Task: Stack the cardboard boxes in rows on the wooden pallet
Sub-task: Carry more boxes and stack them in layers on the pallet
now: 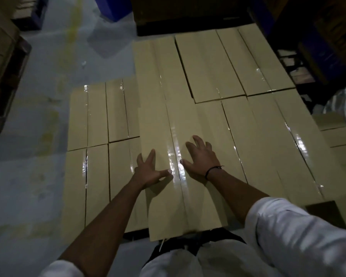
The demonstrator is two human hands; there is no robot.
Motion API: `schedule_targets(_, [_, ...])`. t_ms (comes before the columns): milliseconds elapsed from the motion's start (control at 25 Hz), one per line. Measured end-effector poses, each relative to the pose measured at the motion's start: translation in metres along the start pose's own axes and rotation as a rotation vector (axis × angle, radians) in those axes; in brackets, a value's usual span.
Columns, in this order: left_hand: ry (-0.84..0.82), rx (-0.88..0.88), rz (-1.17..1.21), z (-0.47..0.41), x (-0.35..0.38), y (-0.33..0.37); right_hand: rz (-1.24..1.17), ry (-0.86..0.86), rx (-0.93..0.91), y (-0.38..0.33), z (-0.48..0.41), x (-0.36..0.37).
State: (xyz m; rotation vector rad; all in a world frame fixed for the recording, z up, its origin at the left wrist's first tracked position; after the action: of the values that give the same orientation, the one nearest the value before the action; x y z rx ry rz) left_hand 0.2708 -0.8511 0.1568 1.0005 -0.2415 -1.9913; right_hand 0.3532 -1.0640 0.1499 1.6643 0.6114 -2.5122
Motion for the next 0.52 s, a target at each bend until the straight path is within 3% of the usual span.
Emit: schedule_targets(520, [-0.081,-0.047,-0.007,-0.028,0.026,-0.004,0.044,-0.168,0.044,0.02,-0.023,0.035])
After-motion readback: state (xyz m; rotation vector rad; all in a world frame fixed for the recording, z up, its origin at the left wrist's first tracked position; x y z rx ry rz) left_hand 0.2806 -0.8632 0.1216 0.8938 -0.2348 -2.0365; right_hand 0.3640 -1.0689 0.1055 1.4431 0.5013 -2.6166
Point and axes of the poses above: each hand's wrist, its own z-axis away from the middle knuckle, its own x-axis out of the palm, y = z × x, the point moved 6 cm from there along -z, towards the middle knuckle, and after that the axes turned 3 degrees about z, right-handed, at the moved point
